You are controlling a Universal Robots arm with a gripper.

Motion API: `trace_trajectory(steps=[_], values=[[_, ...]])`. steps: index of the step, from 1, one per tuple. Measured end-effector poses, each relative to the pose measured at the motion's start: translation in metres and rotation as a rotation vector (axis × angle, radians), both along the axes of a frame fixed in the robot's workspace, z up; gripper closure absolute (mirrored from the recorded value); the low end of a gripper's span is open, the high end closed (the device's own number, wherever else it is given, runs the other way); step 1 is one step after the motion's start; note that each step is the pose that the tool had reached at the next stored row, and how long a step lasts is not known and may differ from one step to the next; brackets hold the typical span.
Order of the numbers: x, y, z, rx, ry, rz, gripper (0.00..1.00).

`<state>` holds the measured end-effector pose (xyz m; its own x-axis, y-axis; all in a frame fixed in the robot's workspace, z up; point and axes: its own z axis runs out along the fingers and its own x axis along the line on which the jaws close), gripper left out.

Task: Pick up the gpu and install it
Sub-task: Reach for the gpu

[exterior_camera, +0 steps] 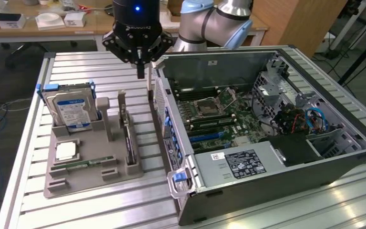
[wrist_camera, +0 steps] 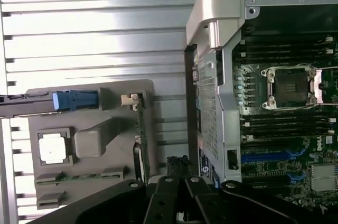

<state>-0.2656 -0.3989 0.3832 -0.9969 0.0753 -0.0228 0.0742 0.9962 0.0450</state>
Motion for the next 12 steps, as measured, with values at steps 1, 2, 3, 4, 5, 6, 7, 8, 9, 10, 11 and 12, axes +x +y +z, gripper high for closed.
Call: trace_trajectory(steps=[1, 2, 3, 4, 5, 6, 7, 8, 9, 10, 11, 12], values=[[-0.003, -0.0001, 0.0, 0.0, 0.0001, 0.0, 0.89], [-0.007, -0.0001, -0.0001, 0.0, 0.0, 0.0, 0.89], [-0.01, -0.0002, -0.0002, 0.0, 0.0, 0.0, 0.89], [-0.014, -0.0003, -0.0002, 0.0, 0.0, 0.0, 0.89], [-0.017, -0.0004, -0.0003, 0.0, 0.0, 0.0, 0.89], [-0.02, -0.0006, -0.0003, 0.0, 0.0, 0.0, 0.89], [-0.024, -0.0008, -0.0003, 0.0, 0.0, 0.0, 0.89], [-0.027, -0.0012, -0.0003, -0.0001, 0.0001, 0.0, 0.89], [-0.028, -0.0017, -0.0004, 0.0, -0.0001, 0.0, 0.89], [-0.028, -0.0017, -0.0004, -0.0001, 0.0, 0.0, 0.89], [-0.028, -0.0016, -0.0004, 0.0, 0.0, 0.0, 0.89], [-0.028, -0.0016, -0.0004, 0.0, 0.0, 0.0, 0.89]])
